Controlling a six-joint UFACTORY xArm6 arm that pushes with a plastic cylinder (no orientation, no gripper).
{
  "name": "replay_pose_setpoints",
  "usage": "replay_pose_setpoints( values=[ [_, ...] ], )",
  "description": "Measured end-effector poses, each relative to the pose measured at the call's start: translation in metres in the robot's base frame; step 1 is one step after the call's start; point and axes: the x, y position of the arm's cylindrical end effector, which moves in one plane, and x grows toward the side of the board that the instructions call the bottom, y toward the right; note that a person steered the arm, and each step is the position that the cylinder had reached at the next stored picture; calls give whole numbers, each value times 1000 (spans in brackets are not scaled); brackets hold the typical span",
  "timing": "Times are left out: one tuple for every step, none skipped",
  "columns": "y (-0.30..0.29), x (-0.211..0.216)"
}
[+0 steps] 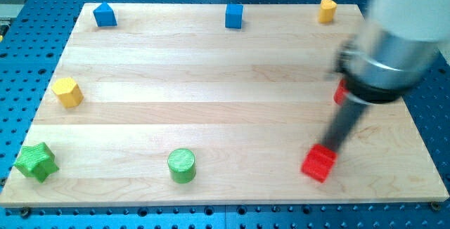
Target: Slide the red star diagonal to the bottom left of the yellow heart
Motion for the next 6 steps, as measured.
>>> replay_pose_setpoints(
  values=[
    [-20, -9],
    [35, 3],
    [50, 69],
    [-10, 45],
    [-44, 13],
    [-52, 3]
  ],
)
